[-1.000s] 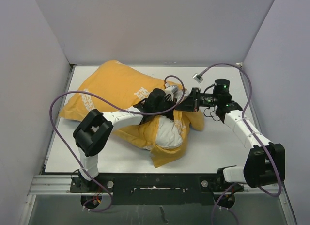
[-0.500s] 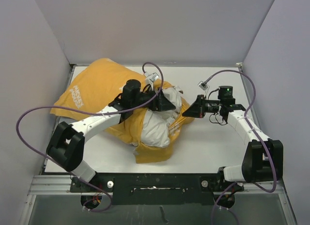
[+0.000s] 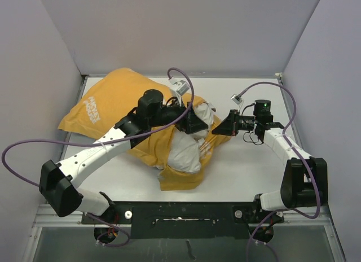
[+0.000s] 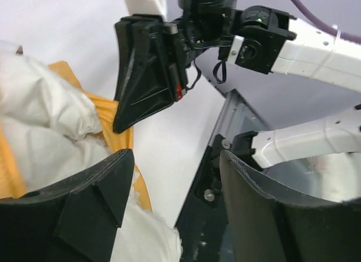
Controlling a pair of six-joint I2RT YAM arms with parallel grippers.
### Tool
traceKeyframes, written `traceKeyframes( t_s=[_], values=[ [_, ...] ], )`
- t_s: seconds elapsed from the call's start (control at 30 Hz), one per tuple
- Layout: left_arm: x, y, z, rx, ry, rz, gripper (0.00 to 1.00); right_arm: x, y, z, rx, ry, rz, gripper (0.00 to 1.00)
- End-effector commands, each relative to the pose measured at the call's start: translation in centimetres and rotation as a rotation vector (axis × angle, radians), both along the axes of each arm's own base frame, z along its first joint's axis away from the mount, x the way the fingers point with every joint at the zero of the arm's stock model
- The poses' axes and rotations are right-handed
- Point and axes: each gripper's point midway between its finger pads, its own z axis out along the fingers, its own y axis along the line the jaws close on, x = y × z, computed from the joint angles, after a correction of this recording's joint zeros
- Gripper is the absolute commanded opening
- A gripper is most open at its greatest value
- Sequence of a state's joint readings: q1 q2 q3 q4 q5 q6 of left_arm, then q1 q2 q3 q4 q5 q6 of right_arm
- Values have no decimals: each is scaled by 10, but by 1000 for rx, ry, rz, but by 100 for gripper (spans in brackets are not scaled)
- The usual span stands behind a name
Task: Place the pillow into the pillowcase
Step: Stuff the pillow into the pillowcase.
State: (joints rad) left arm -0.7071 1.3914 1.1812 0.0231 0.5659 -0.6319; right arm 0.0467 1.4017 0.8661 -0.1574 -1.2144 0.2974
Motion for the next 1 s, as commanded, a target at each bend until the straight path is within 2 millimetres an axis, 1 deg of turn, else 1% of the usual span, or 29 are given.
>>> traceKeyframes(
  t_s=[0.0,0.07,0.1,0.17,0.23,0.27,0.3,0.33,0.37,0.4,0.43,0.5,0.53,0.6,0.63,0.67,0.73,0.77,0.8,0.83,0.87,0.9,0.93,0.97],
  values=[
    [27,1,9,259,-285,158,58,-6,2,25,72,-84,55,0],
    [59,-4,-6,332,-317,223,49,-7,2,27,75,-95,56,0],
    [71,-11,-12,346,-328,237,44,-9,2,29,75,-103,57,0],
    [88,-28,-28,366,-337,223,41,-10,0,32,76,-116,52,0],
    [95,-44,-49,387,-318,180,39,-9,-5,35,83,-124,40,0],
    [97,-49,-62,404,-302,156,34,-8,-7,36,87,-122,31,0],
    [98,-52,-78,431,-282,134,23,-6,-10,37,92,-126,20,0],
    [96,-53,-98,462,-251,106,15,-4,-14,39,98,-125,6,0],
    [92,-52,-110,480,-236,80,11,-2,-19,41,107,-125,-9,0],
    [86,-48,-134,516,-212,45,9,0,-24,43,117,-129,-18,0],
    [81,-44,-152,546,-192,21,7,1,-26,45,128,-130,-22,0],
    [76,-26,-192,620,-116,-22,0,5,-30,52,145,-147,-25,0],
    [70,-11,-215,687,-50,-41,0,7,-32,60,159,-148,-30,0],
    [60,12,-247,764,27,-81,0,18,-41,81,180,-199,-57,0],
    [51,21,-259,789,54,-110,0,25,-47,95,189,-232,-75,0],
    [41,26,-268,802,75,-150,0,33,-53,107,197,-261,-97,0],
    [26,30,-279,821,89,-202,0,47,-59,130,224,-294,-123,0],
    [20,29,-284,828,90,-226,0,52,-57,141,247,-311,-123,0],
    [16,27,-289,830,96,-245,0,51,-49,151,271,-328,-97,0],
    [14,23,-293,825,111,-264,0,50,-37,155,287,-333,-57,0],
    [14,18,-295,818,128,-276,0,45,-19,153,296,-303,-6,0],
    [17,10,-293,797,135,-275,0,39,-3,146,281,-278,31,0],
    [23,1,-286,762,129,-264,0,34,9,133,245,-247,52,0],
    [31,-8,-275,715,116,-237,0,27,20,113,184,-216,66,0]
  ],
)
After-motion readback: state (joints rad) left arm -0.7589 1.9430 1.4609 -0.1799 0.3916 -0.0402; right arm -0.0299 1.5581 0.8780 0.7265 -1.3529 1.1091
